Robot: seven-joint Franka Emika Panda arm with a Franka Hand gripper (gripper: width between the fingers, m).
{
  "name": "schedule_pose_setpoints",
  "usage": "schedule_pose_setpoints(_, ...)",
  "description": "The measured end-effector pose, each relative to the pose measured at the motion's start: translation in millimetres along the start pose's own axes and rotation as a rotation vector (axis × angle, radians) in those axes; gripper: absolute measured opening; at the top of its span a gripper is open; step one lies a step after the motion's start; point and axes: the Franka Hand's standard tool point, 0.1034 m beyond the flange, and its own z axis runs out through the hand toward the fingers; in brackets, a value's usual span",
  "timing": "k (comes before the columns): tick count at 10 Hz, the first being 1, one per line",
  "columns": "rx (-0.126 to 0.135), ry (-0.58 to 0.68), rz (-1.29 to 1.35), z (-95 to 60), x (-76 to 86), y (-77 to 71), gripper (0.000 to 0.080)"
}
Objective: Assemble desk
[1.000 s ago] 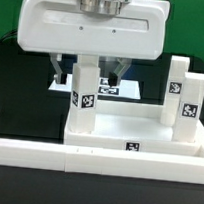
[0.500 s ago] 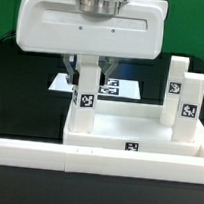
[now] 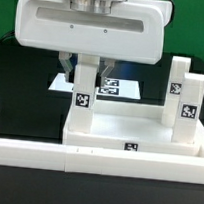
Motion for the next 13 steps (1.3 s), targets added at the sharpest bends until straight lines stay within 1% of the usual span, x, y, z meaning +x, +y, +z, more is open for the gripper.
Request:
schedule_pose_setpoints(2, 0.01, 0.005, 0.252, 0.1, 0.3, -1.8, 0.0289)
schedule_pose_setpoints(3, 0.016, 0.03, 0.354, 0.1, 2.9, -2.0, 0.0289)
schedule_pose_setpoints(4, 0.017, 0.032, 0.397, 0.1, 3.3, -2.0, 0.0289)
schedule_pose_setpoints(5, 0.019, 0.031, 0.506, 0.0, 3.2, -1.9, 0.0289)
schedule_pose_setpoints(6, 0.016, 0.022, 0.642, -0.1, 2.1, -1.4, 0.0289)
schedule_pose_setpoints(7, 0.007, 0.001, 0.734, 0.1, 1.0, 0.3, 0.0289)
schedule_pose_setpoints(8, 0.012, -0.002, 0.779, 0.4, 1.7, 1.0, 0.0289)
schedule_pose_setpoints(9, 0.012, -0.002, 0.776, 0.6, 1.4, 0.6, 0.0289)
schedule_pose_setpoints(10, 0.012, -0.002, 0.756, 0.9, 1.2, 0.5, 0.0378)
schedule_pose_setpoints(11, 0.012, -0.002, 0.73, 0.9, 1.2, 0.6, 0.0514)
schedule_pose_setpoints(12, 0.011, -0.003, 0.706, 0.7, 1.2, 0.6, 0.0514)
schedule_pose_setpoints(13, 0.008, -0.004, 0.603, -1.0, 2.6, 0.3, 0.0625)
